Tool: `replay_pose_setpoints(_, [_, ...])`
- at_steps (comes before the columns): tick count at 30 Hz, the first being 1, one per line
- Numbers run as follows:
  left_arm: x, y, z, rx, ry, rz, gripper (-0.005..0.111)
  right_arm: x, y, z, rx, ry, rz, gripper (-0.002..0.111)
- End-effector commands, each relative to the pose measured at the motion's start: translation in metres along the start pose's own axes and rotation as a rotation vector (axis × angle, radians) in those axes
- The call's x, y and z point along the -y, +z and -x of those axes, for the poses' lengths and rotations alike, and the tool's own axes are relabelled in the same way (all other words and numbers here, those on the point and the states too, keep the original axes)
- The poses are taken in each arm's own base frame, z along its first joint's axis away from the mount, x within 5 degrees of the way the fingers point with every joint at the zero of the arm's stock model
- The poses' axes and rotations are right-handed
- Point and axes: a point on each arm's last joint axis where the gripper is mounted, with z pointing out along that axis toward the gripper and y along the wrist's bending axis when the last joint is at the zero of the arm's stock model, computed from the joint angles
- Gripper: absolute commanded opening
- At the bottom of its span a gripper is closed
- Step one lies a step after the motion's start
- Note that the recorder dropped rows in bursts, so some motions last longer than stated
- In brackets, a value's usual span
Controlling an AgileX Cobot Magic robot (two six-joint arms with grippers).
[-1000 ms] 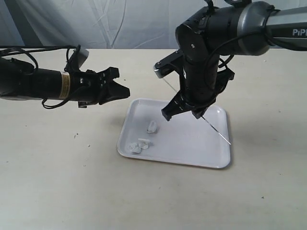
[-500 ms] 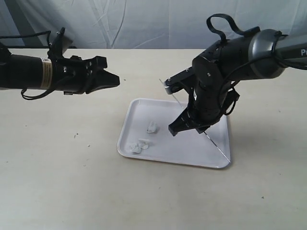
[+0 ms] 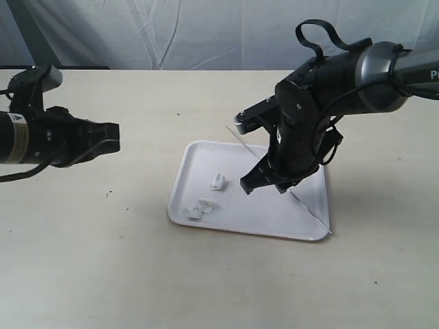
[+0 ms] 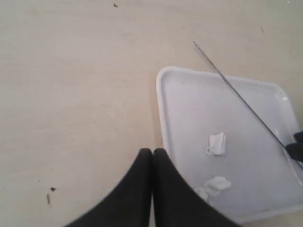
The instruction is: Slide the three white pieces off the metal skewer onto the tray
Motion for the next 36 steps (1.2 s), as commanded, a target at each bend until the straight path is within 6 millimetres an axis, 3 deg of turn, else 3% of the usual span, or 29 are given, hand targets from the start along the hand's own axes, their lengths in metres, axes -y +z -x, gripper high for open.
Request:
replay_pose_setpoints(1, [0.006,-0.034,-0.013,0.086,0.083,0.051,0.000,0.001,-0.006,-0.003,0.137,0.029,0.029,0.026])
replay_pose_setpoints(4, [0.020,-0.071,-0.015,0.238,0.158,0.049,0.000,0.003,-0.014,-0.015,0.276,0.011,0.048,0.026])
replay_pose_setpoints(8, [0.040,-0.126,-0.022,0.496,0.228,0.029,0.000,0.023,-0.028,-0.039,0.370,0.019,0.033,0.026])
replay_pose_setpoints(11, [0.042,-0.145,-0.028,0.575,0.246,0.062,0.000,0.035,-0.047,-0.046,0.467,0.052,0.025,0.026])
replay_pose_setpoints(14, [0.040,-0.156,-0.040,0.619,0.291,0.102,0.000,0.040,-0.083,-0.051,0.608,0.029,0.005,0.023])
replay_pose_setpoints(17, [0.032,-0.160,-0.063,0.641,0.304,0.144,0.000,0.043,-0.129,-0.067,0.794,0.009,-0.019,0.007])
replay_pose_setpoints(19, [0.029,-0.161,-0.072,0.647,0.325,0.146,0.000,0.044,-0.146,-0.075,0.880,0.012,-0.021,0.001])
replay_pose_setpoints(24, [0.020,-0.165,-0.090,0.683,0.355,0.207,0.000,0.042,-0.185,-0.095,1.156,0.006,-0.008,-0.001])
replay_pose_setpoints(27, [0.012,-0.167,-0.096,0.700,0.332,0.275,0.000,0.048,-0.195,-0.105,1.195,0.023,-0.034,-0.001])
replay_pose_setpoints(30, [0.009,-0.167,-0.101,0.706,0.334,0.286,0.000,0.066,-0.194,-0.119,1.173,0.098,-0.102,-0.001])
replay_pose_setpoints(36, [0.006,-0.164,-0.108,0.697,0.372,0.301,0.000,0.103,-0.192,-0.169,1.244,0.379,-0.248,-0.001])
